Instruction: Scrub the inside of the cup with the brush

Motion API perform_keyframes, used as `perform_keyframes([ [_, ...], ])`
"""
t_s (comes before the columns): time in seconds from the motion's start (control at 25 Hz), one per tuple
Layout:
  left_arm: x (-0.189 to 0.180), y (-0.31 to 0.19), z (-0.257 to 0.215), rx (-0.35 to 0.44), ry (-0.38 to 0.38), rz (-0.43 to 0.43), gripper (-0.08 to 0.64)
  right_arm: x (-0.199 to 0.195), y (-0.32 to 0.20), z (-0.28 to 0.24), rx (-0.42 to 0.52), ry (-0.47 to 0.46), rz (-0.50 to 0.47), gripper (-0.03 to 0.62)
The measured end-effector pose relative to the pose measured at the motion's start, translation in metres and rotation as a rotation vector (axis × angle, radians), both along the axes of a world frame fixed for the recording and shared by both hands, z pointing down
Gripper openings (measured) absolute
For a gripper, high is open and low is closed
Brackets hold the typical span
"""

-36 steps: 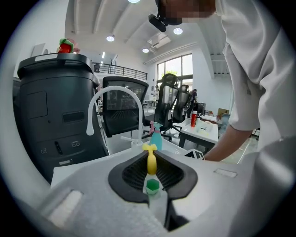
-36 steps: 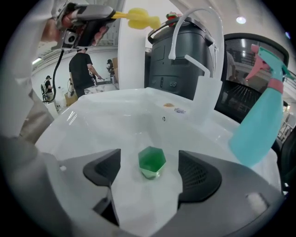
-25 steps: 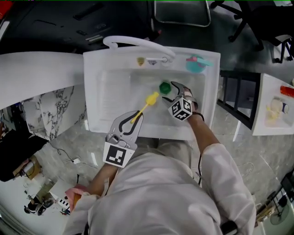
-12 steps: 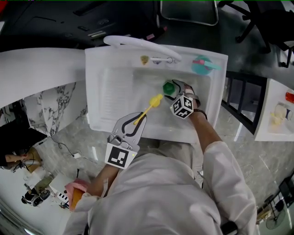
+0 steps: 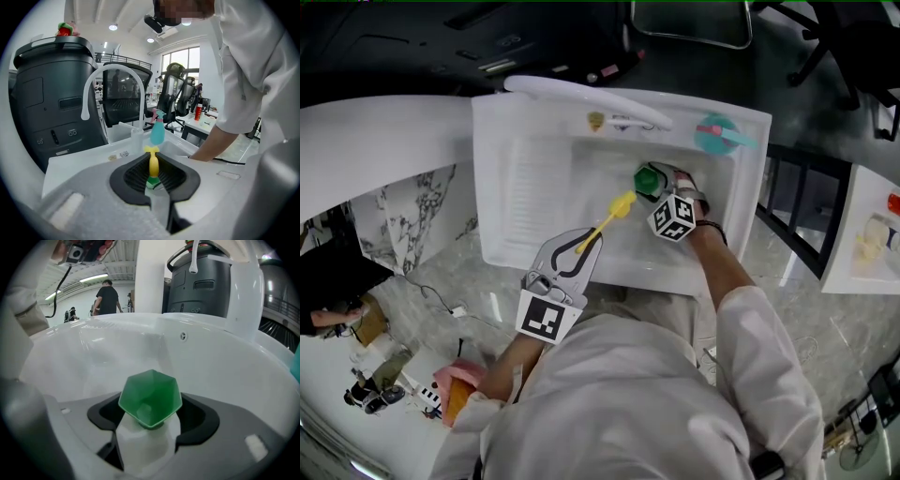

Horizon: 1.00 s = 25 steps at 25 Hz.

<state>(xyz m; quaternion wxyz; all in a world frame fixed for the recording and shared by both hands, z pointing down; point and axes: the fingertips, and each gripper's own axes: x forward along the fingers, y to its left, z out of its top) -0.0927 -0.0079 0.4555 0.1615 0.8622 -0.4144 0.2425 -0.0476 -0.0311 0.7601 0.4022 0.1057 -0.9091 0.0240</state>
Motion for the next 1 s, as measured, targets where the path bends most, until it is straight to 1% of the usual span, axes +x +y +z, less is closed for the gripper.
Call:
perform_keyframes([
  [0.04,0.001,0.000,0.002,-0.005,0.003,-0.002,0.040,-0.001,-0.001,-0.001,0.005,-0.011,0.003,0.319],
  [0.2,0.002,-0.003,0.012,-0.031,0.017,-0.007,0.040,-0.005,-0.003,-0.004,0.001,-0.051,0.022,0.314],
  [0.36,0.003,-0.006,0.025,-0.054,0.023,-0.009,0.040,-0.004,-0.003,-0.005,-0.003,-0.072,0.038,0.311],
  [0.56,0.006,-0.008,0.044,-0.080,0.002,0.026,0.040,-0.003,-0.003,-0.004,0.001,-0.075,0.043,0.310],
  [0.76,0.009,-0.008,0.073,-0.118,-0.019,0.057,0.038,-0.003,-0.003,-0.004,-0.001,-0.077,0.051,0.308],
  [1.0,0.014,-0.009,0.113,-0.170,-0.062,0.107,0.040,-0.003,-0.002,-0.004,0.002,-0.080,0.052,0.308],
])
